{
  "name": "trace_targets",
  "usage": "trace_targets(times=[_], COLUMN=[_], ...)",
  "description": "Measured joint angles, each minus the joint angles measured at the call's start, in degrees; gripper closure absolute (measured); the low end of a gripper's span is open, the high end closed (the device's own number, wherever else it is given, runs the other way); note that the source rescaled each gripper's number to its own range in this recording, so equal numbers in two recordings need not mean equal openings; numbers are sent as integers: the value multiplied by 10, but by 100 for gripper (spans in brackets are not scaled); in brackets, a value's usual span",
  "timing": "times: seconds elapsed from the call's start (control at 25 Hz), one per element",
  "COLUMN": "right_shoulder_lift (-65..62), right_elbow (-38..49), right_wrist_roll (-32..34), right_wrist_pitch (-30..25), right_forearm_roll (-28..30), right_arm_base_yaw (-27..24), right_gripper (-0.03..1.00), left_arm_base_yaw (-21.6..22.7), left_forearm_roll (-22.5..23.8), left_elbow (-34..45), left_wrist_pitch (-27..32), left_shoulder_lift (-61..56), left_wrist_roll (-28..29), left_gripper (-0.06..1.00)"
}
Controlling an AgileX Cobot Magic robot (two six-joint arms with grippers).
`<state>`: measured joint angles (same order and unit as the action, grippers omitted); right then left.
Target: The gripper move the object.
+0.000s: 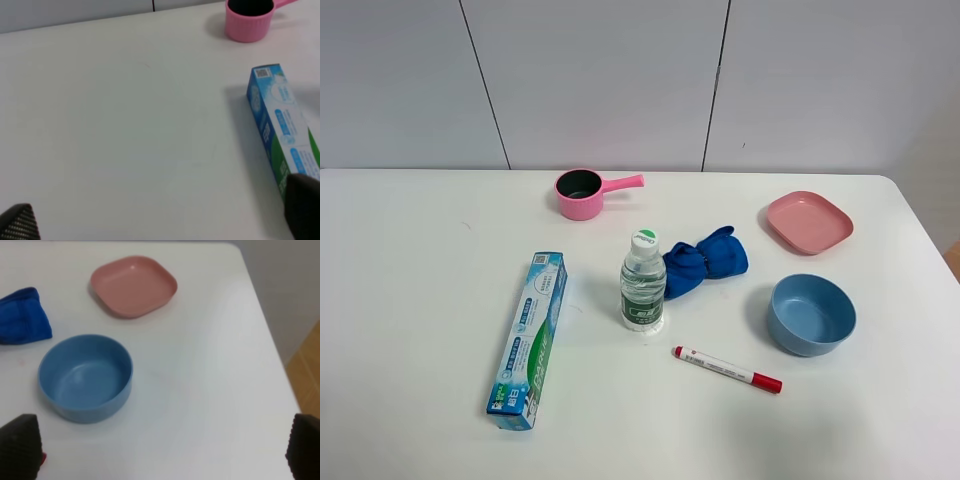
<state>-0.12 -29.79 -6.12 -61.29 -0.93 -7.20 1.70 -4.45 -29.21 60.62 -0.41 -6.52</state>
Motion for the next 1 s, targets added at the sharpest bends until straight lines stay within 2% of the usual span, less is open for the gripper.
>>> trace_targets(times=[0.44,1.0], right_shoulder_lift=[0,0], right_elbow=[14,14], right_wrist_roll=[33,33], right_wrist_pitch=[5,5], right_forearm_roll=[9,9], right_arm_base_yaw=[0,0], right_gripper=[-3,-3], left_arm_base_yaw=[0,0], left_forearm_roll=[0,0], left_elbow=[0,0], left_wrist_pitch=[0,0], left_shoulder_lift=[0,0], left_wrist_roll=[0,0], left_gripper=[-6,-6])
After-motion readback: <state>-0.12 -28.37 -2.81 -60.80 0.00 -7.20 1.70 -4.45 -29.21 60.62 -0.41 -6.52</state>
